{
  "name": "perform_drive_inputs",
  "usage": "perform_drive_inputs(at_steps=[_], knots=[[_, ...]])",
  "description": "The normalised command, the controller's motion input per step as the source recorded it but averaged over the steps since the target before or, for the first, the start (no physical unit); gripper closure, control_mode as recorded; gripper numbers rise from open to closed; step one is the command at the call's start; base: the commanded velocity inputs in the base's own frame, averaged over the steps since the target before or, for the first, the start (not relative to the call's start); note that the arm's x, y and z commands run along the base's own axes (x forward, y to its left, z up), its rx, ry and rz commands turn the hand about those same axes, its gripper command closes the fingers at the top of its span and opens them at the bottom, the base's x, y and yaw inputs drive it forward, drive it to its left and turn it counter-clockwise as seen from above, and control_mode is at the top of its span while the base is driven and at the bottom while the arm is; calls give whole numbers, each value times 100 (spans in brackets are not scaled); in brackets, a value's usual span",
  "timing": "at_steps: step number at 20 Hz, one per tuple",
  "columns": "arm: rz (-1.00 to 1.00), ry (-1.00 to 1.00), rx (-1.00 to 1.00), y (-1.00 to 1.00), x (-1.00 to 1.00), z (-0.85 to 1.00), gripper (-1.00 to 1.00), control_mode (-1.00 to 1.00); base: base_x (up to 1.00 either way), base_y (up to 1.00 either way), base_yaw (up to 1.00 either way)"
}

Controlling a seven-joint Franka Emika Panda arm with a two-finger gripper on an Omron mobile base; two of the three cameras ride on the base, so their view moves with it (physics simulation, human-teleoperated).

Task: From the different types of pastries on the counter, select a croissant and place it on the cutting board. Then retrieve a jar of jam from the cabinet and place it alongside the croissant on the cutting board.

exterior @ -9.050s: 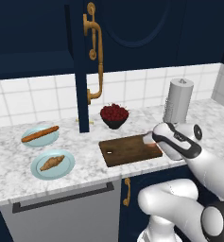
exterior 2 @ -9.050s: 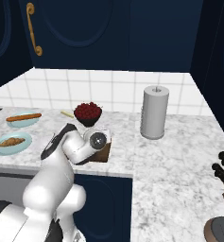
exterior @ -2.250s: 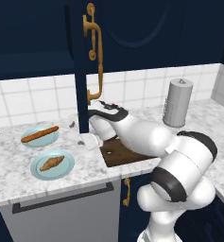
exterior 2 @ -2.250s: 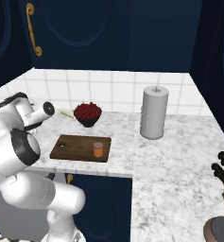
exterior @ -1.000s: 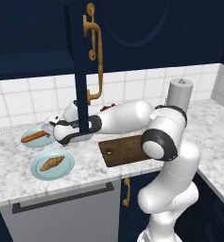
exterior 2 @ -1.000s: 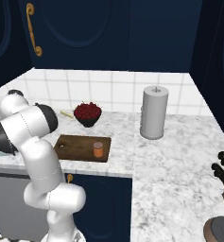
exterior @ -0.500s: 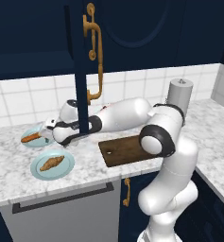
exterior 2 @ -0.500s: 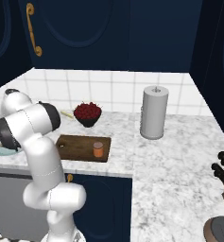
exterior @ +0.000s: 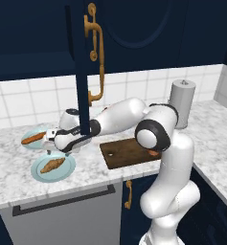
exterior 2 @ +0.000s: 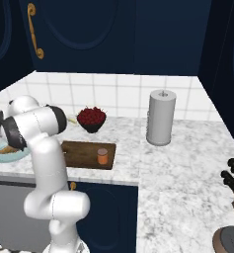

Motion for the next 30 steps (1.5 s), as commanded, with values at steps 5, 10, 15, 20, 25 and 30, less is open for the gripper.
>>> perform_drive_inputs(at_steps=[5, 10, 15, 20, 25, 30], knots=[[4, 0, -5, 14, 0, -12, -100, -100, 0, 0, 0], [0, 2, -13, 29, -2, 0, -100, -100, 0, 0, 0], [0, 6, -11, 15, -1, 0, -100, -100, 0, 0, 0], [0, 7, -8, 0, -3, -1, -100, -100, 0, 0, 0], [0, 7, -6, 0, -4, -8, -100, -100, 0, 0, 0], [-2, 15, -4, 0, -1, 0, -100, -100, 0, 0, 0]])
